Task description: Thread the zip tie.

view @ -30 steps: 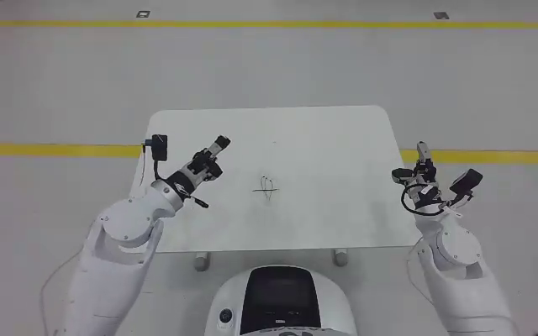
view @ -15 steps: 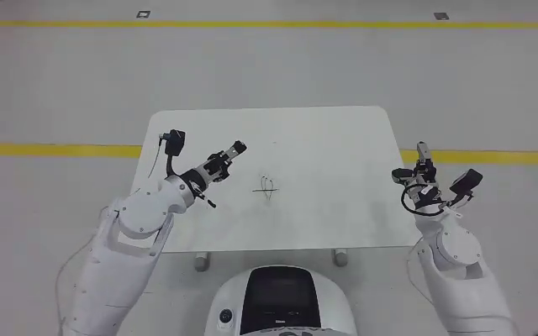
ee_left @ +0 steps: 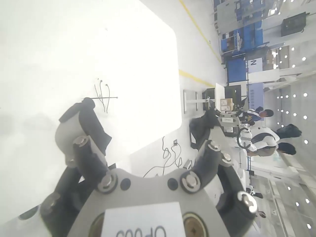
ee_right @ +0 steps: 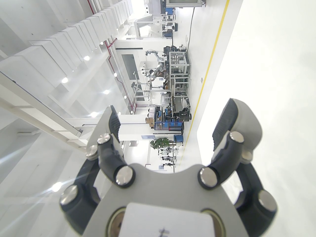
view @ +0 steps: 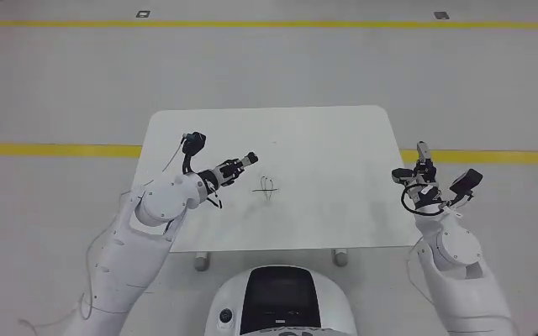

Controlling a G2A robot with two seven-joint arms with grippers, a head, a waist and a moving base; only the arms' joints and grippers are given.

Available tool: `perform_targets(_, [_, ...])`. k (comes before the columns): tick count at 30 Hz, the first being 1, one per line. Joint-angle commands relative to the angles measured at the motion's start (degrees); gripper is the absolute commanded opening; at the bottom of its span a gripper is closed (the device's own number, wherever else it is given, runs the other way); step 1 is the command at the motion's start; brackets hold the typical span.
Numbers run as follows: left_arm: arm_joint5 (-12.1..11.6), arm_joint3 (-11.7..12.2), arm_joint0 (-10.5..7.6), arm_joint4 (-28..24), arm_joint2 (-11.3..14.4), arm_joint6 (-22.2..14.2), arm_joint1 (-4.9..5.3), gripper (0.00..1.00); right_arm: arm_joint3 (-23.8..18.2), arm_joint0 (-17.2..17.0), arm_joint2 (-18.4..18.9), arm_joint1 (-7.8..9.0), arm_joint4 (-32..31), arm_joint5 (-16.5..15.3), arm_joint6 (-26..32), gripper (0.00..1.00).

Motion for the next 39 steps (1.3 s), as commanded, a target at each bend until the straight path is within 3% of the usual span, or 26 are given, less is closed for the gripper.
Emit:
perform_targets(1, [0.0, 0.0, 0.0, 0.0, 0.0, 0.0, 0.0, 1.0, 0.0, 0.0, 0.0, 0.0, 0.0, 0.0, 0.0, 1.0])
perform_targets(4, [0.0, -0.6, -1.47, 4.8, 2.0, -1.9, 0.19, 1.0, 0.0, 0.0, 0.0, 0.0, 0.0, 0.0, 0.0, 1.0])
perform_targets(7, [0.0, 1.2, -4.3, 9.8, 4.4, -5.2, 0.15, 1.0, 0.0, 0.0, 0.0, 0.0, 0.0, 0.0, 0.0, 1.0])
perform_targets(13, [0.0, 9.3, -11.72, 16.0, 10.3, -14.3, -1.29, 1.0, 0.0, 0.0, 0.0, 0.0, 0.0, 0.0, 0.0, 1.0])
perform_targets(14, [0.0, 10.0, -12.39, 16.4, 10.7, -13.7, -1.62, 1.0, 0.0, 0.0, 0.0, 0.0, 0.0, 0.0, 0.0, 1.0])
perform_targets(24, [-0.5, 9.9, -12.96, 17.3, 11.4, -13.3, -1.68, 1.0, 0.0, 0.0, 0.0, 0.0, 0.0, 0.0, 0.0, 1.0])
perform_targets(28, [0.0, 12.6, -17.83, 20.4, 15.3, -15.7, -2.44, 1.0, 0.0, 0.0, 0.0, 0.0, 0.0, 0.0, 0.0, 1.0])
perform_targets(29, [0.0, 13.8, -19.85, 21.4, 16.9, -16.6, -2.86, 1.0, 0.0, 0.0, 0.0, 0.0, 0.0, 0.0, 0.0, 1.0])
perform_targets(32, [0.0, 18.6, -23.98, 21.9, 20.9, -19.6, -4.12, 1.0, 0.0, 0.0, 0.0, 0.0, 0.0, 0.0, 0.0, 1.0])
perform_targets(34, [-0.2, 22.0, -26.25, 22.1, 24.1, -24.9, -4.84, 1.0, 0.0, 0.0, 0.0, 0.0, 0.0, 0.0, 0.0, 1.0])
perform_targets(39, [-0.2, 22.4, -26.71, 21.9, 24.4, -25.4, -4.94, 1.0, 0.0, 0.0, 0.0, 0.0, 0.0, 0.0, 0.0, 1.0])
